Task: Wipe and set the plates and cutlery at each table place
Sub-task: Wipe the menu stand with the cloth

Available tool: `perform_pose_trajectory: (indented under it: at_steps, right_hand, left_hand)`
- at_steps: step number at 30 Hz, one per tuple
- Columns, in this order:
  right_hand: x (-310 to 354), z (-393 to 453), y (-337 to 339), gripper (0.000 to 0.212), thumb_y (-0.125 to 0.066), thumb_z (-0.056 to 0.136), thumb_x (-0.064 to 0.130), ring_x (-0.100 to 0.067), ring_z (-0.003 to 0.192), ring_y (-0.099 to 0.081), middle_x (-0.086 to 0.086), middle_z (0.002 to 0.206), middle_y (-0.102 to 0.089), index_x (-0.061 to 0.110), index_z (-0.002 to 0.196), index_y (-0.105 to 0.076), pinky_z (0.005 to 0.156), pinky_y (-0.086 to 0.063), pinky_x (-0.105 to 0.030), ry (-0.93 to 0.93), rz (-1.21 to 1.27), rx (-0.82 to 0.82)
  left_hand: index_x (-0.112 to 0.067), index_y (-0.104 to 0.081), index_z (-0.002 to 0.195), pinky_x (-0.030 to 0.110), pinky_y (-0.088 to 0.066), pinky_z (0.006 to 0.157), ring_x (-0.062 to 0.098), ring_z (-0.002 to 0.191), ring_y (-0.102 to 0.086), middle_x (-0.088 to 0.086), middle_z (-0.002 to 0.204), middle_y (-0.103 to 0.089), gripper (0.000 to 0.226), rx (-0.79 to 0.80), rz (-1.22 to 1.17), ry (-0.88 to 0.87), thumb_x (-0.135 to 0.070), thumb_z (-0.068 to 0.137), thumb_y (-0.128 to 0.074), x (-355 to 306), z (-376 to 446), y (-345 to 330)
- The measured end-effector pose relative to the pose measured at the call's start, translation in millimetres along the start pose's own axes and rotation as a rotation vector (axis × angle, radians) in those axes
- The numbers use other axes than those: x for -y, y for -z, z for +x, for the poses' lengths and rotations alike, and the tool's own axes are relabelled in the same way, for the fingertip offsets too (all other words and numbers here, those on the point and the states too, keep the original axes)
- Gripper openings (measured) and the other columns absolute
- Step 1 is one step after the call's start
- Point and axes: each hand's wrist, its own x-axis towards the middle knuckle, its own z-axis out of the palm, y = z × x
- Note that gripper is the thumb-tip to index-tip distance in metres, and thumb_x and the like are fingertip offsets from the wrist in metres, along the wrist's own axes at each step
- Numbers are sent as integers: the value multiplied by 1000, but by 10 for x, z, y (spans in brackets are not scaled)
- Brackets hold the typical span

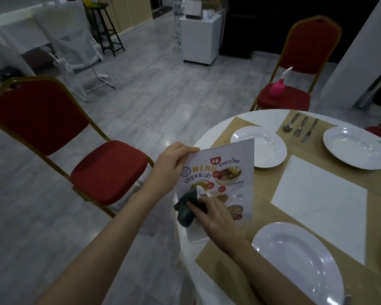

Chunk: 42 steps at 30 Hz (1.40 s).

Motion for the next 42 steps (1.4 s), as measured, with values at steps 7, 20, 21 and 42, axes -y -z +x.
perform_pose_trajectory:
  at_steps: [7,20,21,42]
  right_hand:
    - [-142,560,115,35,-61,92,16,-30,95,-53,-21,106,-60,10,127,-58,85,-46,-35,-207,-28,-184]
    - [-182,498,440,13,-55,96,33,-3,93,-56,20,94,-56,22,99,-62,87,-51,-28,-300,94,-127]
    - [-215,679,587,16,-53,97,32,7,95,-51,25,92,-48,21,105,-62,89,-45,-17,-365,102,-206]
    - [-491,397,365,37,-46,94,37,-31,112,-51,-15,124,-50,17,125,-48,99,-46,-39,-595,3,-177]
  left_hand:
    - [-6,-65,113,25,-45,83,20,96,-56,5,100,-57,29,7,29,-11,2,95,-45,-37,24,-44]
    - [-7,-66,113,24,-42,76,19,90,-54,4,95,-57,31,-2,17,-34,-4,93,-42,-47,-19,-70]
    - [-6,-66,111,24,-40,75,18,88,-53,3,93,-56,29,1,22,-45,-2,93,-43,-57,-28,-72]
    - [-7,-64,117,19,-39,73,17,90,-54,2,95,-55,29,-44,44,18,1,96,-44,9,-54,-86]
